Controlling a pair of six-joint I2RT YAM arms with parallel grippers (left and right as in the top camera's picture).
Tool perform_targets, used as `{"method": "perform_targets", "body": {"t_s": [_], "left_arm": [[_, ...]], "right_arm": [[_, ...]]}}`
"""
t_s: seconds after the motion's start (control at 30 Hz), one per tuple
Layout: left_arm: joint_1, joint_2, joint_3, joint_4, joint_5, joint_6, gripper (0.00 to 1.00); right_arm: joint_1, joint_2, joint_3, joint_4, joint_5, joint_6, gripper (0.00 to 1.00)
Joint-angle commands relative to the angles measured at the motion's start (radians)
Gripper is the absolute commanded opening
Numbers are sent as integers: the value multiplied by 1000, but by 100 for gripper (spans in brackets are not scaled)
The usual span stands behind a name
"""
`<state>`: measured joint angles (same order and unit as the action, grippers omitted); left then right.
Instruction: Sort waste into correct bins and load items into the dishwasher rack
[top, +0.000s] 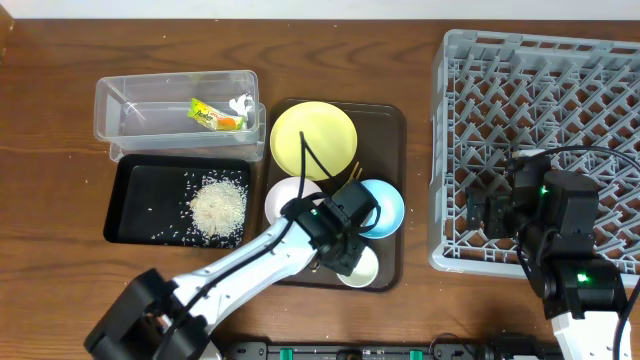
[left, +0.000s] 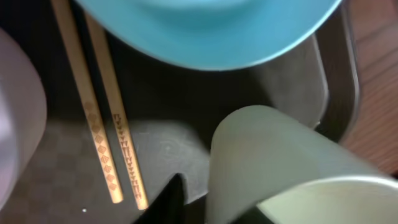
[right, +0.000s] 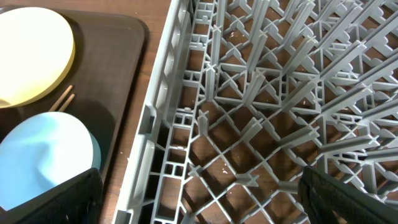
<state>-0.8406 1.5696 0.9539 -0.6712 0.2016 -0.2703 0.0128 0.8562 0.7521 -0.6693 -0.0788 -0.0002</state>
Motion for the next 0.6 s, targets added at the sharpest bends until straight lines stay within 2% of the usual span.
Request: {"method": "perform_targets", "body": {"t_s": [0.0,0.27,0.4,0.57], "left_arm": [[0,-8,-7,15,-8,0,6],[37,-108,33,-27,41,0,6],[149,-211,60,-22,158,0,6],[356,-268,61,85,306,-31,6]], "right_arm": [[7,-5,17,-1,-8,14,99],[7,-5,17,3,-8,14,99],[7,-5,17,50,-8,15,99],[7,8,17,180,-14,45,99]]}}
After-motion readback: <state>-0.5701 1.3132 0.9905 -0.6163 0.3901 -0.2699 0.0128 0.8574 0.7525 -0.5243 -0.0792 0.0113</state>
